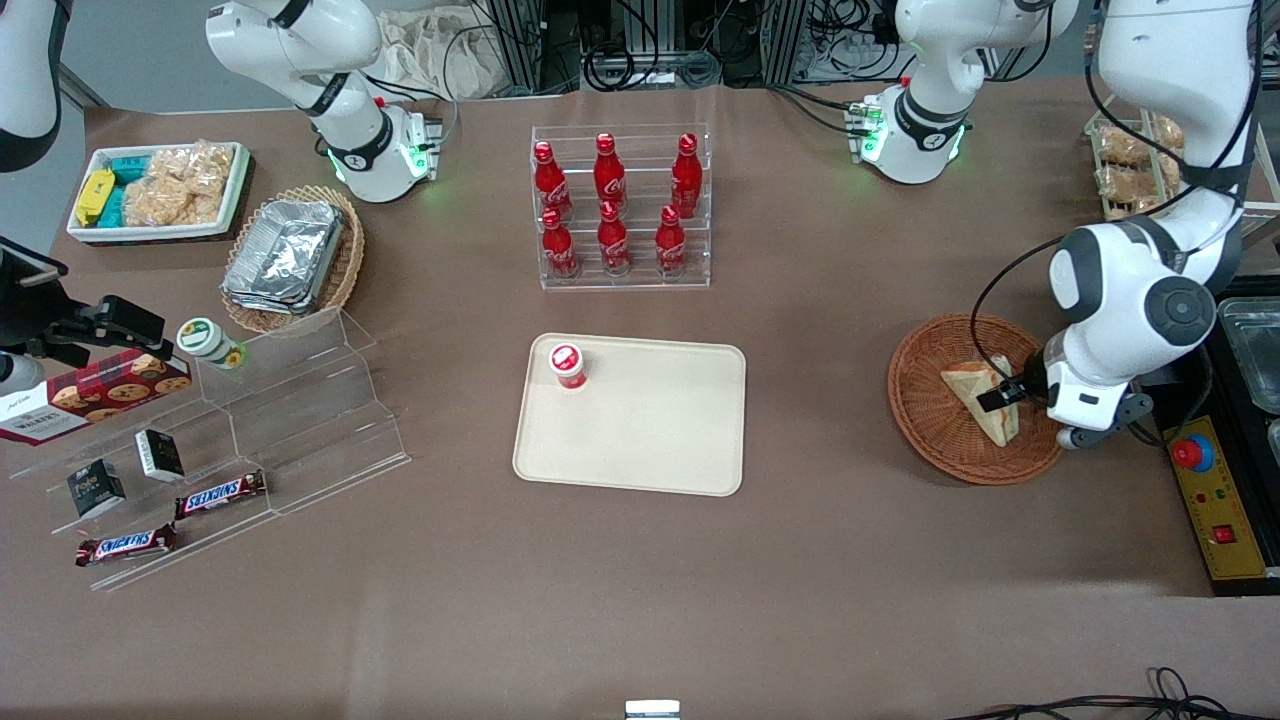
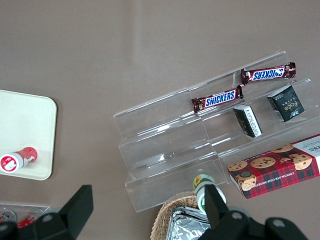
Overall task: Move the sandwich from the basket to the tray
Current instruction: 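Lower the left gripper and close it on the wrapped sandwich, then lift the sandwich out of the basket with the left gripper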
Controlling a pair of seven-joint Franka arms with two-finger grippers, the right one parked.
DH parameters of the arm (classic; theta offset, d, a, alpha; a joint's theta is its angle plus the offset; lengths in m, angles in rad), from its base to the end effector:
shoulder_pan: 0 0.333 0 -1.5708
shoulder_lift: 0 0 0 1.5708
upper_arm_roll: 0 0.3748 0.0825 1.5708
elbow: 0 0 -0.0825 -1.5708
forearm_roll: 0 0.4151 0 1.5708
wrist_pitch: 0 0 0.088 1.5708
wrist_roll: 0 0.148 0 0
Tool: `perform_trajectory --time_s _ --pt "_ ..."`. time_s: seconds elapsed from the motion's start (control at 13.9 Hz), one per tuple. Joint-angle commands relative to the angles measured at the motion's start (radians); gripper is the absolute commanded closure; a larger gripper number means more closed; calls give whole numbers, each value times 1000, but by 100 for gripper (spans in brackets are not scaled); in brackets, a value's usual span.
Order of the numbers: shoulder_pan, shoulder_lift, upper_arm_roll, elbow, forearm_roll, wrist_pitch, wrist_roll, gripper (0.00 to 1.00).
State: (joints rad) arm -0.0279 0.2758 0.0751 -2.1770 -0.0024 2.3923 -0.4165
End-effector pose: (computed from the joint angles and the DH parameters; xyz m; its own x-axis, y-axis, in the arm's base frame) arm 0.5873 0.0277 0.2505 0.8932 0.4473 -0.0469 0.4456 -0.8943 -0.0414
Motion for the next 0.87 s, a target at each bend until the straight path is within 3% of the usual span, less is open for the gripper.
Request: perform_trajectory --time_s 0.0,0.22,0.43,0.58,0.65,0.79 --pt "-23 14 6 -9 -10 18 -27 0" --pt "-24 28 6 -13 -10 25 -28 14" --pt "-24 26 6 -17 -10 24 -27 51" --pt "-24 11 6 -15 -10 7 -27 67" --pt "-24 -9 5 -12 -8 -10 -24 72" --pt "-24 -53 3 15 -2 -68 -15 72"
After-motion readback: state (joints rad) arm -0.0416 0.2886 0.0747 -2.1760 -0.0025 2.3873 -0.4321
